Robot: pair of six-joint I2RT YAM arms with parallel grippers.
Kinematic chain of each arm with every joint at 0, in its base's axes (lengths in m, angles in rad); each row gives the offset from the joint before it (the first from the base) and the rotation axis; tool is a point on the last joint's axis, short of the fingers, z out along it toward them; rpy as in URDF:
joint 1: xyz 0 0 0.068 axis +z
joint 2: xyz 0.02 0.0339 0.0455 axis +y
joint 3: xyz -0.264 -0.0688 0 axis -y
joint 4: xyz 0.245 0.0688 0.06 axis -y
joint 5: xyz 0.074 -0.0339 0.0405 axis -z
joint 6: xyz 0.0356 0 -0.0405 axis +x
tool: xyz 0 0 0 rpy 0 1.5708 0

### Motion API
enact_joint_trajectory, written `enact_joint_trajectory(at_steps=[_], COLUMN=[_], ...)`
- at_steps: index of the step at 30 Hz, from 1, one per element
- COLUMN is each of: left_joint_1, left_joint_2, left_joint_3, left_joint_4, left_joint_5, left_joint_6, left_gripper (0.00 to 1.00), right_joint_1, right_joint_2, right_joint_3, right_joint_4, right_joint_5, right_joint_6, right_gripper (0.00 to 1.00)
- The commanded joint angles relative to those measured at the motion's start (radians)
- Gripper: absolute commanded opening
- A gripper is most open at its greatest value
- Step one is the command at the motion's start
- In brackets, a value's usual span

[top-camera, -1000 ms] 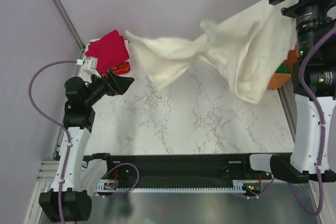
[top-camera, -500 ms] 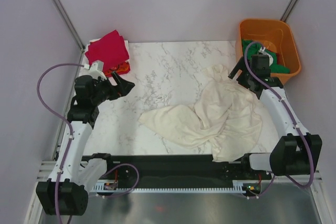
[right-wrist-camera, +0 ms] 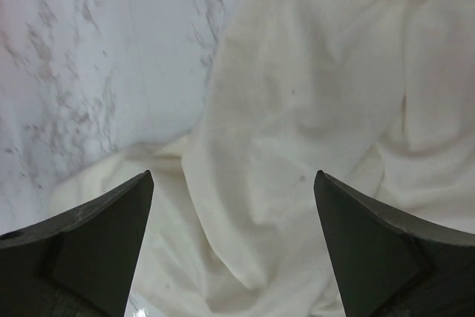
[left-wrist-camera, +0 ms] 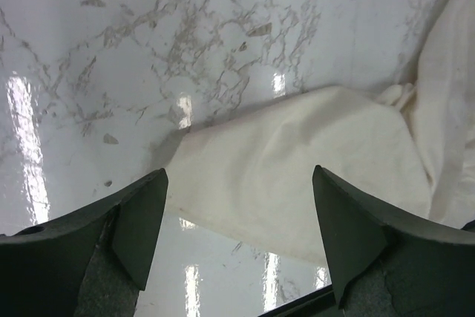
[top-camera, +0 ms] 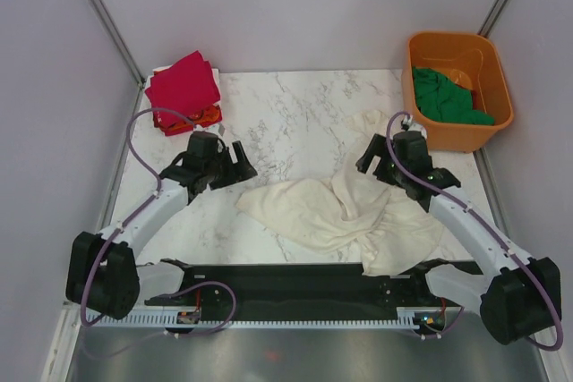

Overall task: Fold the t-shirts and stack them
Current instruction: Move the tshirt to the center of the board, then flatten the tshirt out

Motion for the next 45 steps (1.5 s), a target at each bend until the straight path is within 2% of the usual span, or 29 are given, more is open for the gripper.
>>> enact_joint_trajectory(at_steps=[1,4,6,8,11,22,26,31,32,33,34,40,43,44,45], left_joint_1=[-0.048,-0.072,-0.076,-0.078,-0.078,-0.088,-0.090,-0.107,-0.113,-0.113,-0.113,-0.102,-0.012,0.078,0.123], left_joint_2=[0.029,0.037,0.017,-0.008,0.003,0.076,0.162,0.188,0.187,0.188,0.188,0.155,0.126,0.115,0.106], left_joint_3=[-0.037,-0.068,-0.092,-0.131,-0.163,-0.207,-0.180,-0.184,-0.186,-0.186,-0.183,-0.123,-0.106,-0.111,-0.117], left_joint_4=[-0.027,-0.033,-0.035,-0.035,-0.036,0.042,0.074,0.117,0.123,0.132,0.134,0.151,0.132,0.126,0.116], left_joint_5=[-0.125,-0.154,-0.159,-0.200,-0.216,-0.268,-0.254,-0.219,-0.217,-0.210,-0.206,-0.203,-0.174,-0.158,-0.124], left_joint_6=[-0.094,-0.115,-0.138,-0.145,-0.154,-0.201,-0.198,-0.203,-0.201,-0.198,-0.195,-0.163,-0.149,-0.145,-0.132], left_gripper=[0.85,0.82,0.81,0.74,0.70,0.68,0.49,0.38,0.28,0.07,0.02,0.02,0.02,0.02,0.02], right_joint_1=[0.066,0.074,0.074,0.074,0.074,0.074,0.073,0.074,0.074,0.074,0.074,0.074,0.073,0.073,0.073], right_joint_2=[-0.027,-0.030,-0.030,-0.030,-0.018,-0.061,-0.069,-0.087,-0.089,-0.086,-0.086,-0.018,0.054,0.115,0.149], right_joint_3=[-0.159,-0.208,-0.199,-0.169,-0.133,-0.089,-0.101,-0.106,-0.107,-0.110,-0.112,-0.153,-0.166,-0.163,-0.155], right_joint_4=[0.008,0.011,0.005,-0.011,-0.021,-0.106,-0.124,-0.136,-0.138,-0.140,-0.140,-0.088,-0.034,-0.023,-0.009], right_joint_5=[-0.002,0.001,0.009,0.030,0.047,0.110,0.101,0.125,0.129,0.129,0.127,0.083,0.072,0.069,0.052], right_joint_6=[0.076,0.060,0.039,0.013,-0.009,-0.035,-0.033,-0.036,-0.036,-0.039,-0.041,-0.027,-0.021,-0.018,-0.015], right_gripper=[0.98,0.98,0.98,0.98,0.98,0.98,0.98,0.98,0.98,0.98,0.98,0.98,0.98,0.98,0.98])
